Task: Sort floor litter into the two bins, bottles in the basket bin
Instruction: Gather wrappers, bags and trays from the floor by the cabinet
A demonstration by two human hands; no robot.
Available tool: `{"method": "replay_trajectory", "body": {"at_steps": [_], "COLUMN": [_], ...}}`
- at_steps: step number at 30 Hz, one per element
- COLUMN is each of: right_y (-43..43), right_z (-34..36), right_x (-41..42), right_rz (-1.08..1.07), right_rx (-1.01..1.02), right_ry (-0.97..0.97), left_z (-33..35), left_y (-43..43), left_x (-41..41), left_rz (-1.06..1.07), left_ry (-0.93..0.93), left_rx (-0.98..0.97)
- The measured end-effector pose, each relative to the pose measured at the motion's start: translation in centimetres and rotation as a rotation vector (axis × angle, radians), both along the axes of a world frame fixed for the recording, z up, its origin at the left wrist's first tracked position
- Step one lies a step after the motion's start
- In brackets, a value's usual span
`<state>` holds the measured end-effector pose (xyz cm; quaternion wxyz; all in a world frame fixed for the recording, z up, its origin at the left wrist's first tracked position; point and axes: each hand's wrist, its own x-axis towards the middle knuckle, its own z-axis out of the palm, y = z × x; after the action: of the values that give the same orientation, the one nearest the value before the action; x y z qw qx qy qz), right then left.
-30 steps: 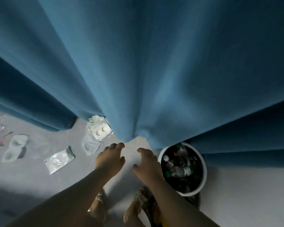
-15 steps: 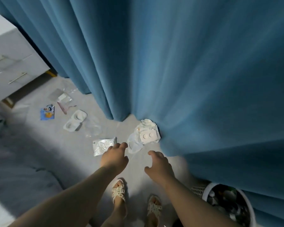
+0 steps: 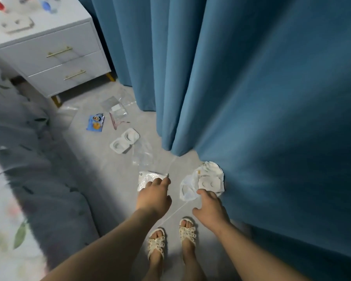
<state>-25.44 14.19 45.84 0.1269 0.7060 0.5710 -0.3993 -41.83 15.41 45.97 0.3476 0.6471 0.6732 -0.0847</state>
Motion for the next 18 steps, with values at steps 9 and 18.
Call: {"method": "replay_trajectory", "body": {"at_steps": [9, 18], "right_y": [4.8, 8.7], "right_z": [-12.9, -30.0], "right_x": [1.7, 8.1], "right_rz": [0.029, 0.066], "right_rx": [-0.037, -0.073], "right_ry": [-0.035, -0.111], "left_z": [-13.9, -31.7], "left_y": [3.8, 7.1], "left_x": [2.8, 7.9], "left_rz": [0.009, -0.029], "left_ry": [-0.047, -0.041], "left_rx": [-0.049, -0.113]}}
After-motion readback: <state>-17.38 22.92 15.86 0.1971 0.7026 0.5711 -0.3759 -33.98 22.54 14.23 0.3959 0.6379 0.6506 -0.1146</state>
